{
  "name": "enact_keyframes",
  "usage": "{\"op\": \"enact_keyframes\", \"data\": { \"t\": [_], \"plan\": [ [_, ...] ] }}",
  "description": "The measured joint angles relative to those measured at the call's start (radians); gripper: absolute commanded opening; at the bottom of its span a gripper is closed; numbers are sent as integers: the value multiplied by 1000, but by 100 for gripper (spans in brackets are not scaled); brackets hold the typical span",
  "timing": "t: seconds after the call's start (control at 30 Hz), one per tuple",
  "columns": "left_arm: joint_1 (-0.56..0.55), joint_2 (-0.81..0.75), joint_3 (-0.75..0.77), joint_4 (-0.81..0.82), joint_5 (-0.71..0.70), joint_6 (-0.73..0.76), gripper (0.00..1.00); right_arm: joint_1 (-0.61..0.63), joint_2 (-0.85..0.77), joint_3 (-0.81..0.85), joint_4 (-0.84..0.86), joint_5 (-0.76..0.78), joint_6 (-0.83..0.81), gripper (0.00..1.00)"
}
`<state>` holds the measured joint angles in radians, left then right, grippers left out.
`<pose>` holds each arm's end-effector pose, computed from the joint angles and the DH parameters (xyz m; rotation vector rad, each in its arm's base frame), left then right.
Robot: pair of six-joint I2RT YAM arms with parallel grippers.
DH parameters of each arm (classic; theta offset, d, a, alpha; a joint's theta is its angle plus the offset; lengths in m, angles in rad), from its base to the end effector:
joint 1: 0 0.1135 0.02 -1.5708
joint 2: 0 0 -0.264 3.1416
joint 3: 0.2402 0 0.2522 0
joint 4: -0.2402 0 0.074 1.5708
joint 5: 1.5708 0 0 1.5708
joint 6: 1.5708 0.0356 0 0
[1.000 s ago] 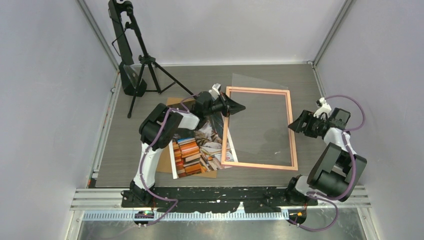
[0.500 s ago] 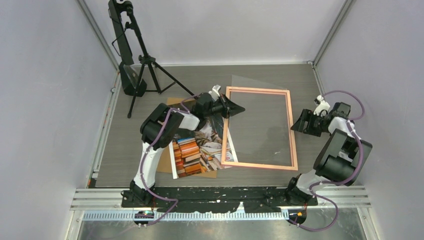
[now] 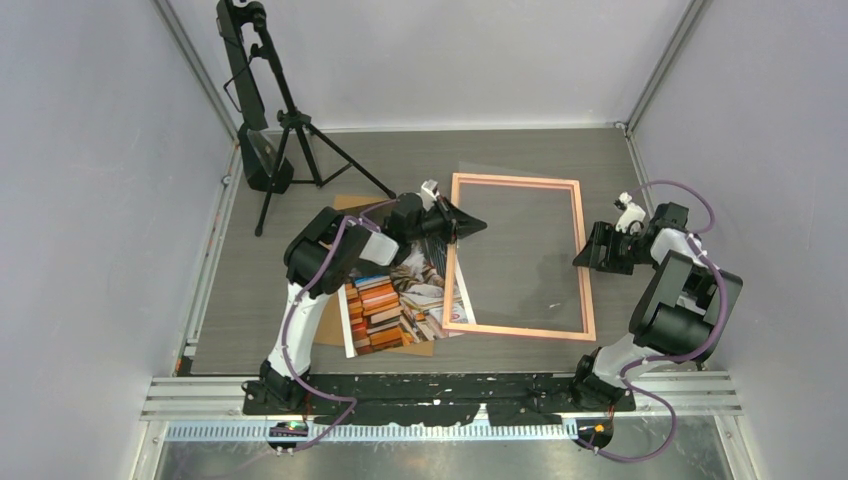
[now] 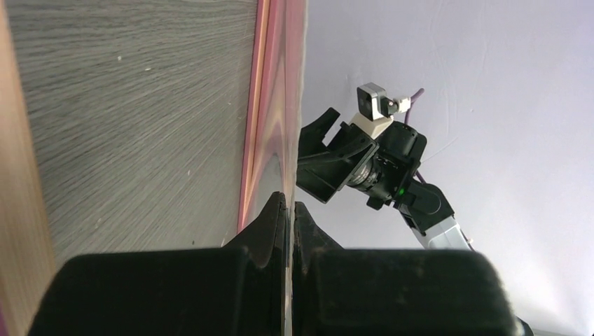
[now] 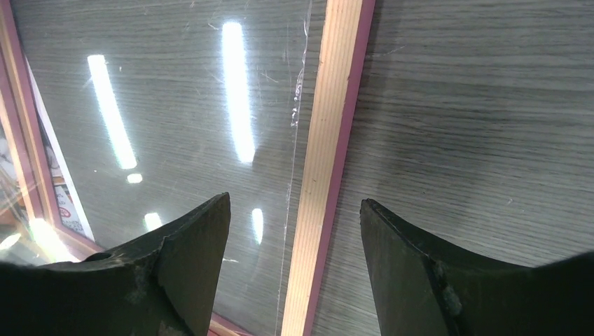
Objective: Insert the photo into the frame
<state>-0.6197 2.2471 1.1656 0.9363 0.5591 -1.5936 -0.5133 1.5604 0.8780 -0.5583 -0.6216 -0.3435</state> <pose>0.3606 -0.2805 0.1163 -0.5361 2.1559 -1.9437 0.2528 -0.1187 0.1722 0.0798 2.5364 0.5650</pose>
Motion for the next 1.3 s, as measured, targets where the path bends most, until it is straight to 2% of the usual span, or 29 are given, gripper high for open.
{"op": "enact_keyframes", "data": {
  "t": [0.37,0.87,1.3],
  "plan": [
    [-2,-30,-41,-12,-18,-11,0,7,0,0,-4,0,-3,74],
    [-16,-34,-43,-21,-27,-101,0,17,0,0,-8,0,-11,73],
    [-33,-61,-58,-29,-27,-101,0,17,0,4,-19,0,-14,73]
  ]
}}
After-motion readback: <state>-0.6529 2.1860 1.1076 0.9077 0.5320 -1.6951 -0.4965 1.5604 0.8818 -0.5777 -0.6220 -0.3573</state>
